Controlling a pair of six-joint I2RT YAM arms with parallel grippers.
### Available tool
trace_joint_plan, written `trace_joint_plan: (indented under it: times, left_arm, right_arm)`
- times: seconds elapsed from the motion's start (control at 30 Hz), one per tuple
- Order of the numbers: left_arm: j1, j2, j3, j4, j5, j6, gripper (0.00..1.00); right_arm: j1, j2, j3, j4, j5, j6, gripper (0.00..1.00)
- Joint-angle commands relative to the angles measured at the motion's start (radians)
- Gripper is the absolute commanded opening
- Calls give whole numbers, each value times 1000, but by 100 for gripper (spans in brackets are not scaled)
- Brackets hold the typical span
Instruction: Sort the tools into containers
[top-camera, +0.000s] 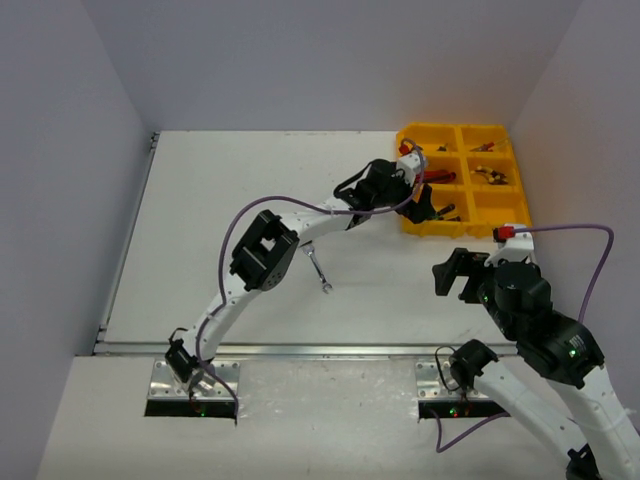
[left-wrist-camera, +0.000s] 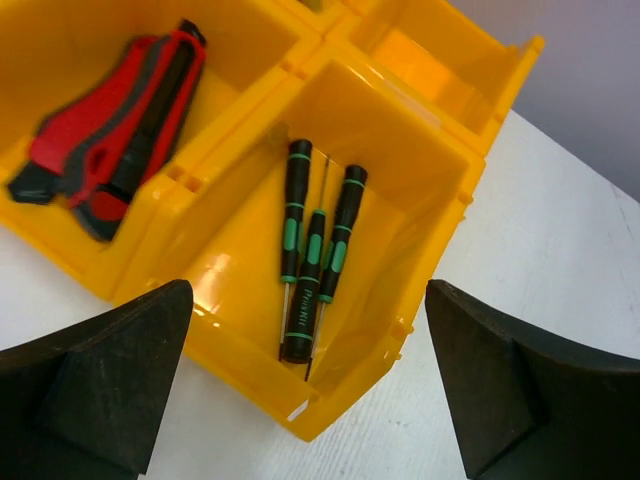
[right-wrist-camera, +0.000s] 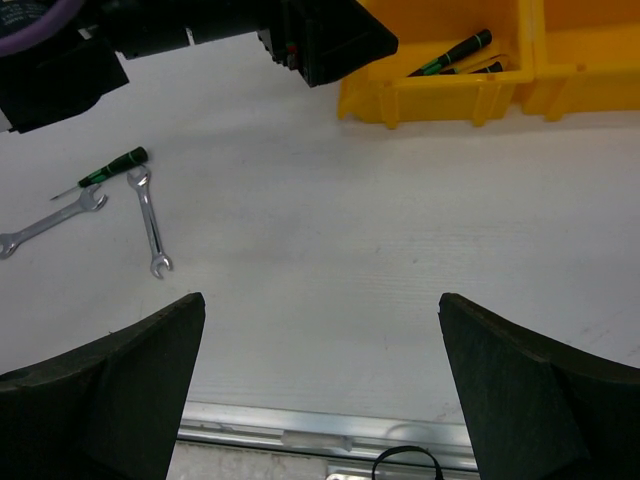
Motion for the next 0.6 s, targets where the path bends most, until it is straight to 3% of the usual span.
trace_joint_plan:
  times: [0.0,0.1,0.13,0.23,0.37,0.57]
  left_arm:
    - [31,-269,-23,2,-287,-76,100]
    - [78,-391,-96,-160,-472,-112,100]
    - [81,-397,-100,-216,-481,-114,100]
    - [173,-551,-303,-407,-528,-142,100]
    - [225,-690,-593,-438,-507,-43,100]
    - [225,-753,-776,-510,-481,77,100]
  right_arm:
    - [1,30,40,36,24,-15,99]
    - [0,53,32,45,0,-27,99]
    - [0,54,31,47,-1,-28,99]
    - [0,89,14,77,-41,-69,99]
    - [1,159,10,102,-79,-120,99]
    - [0,232,-3,134,-111,-148,99]
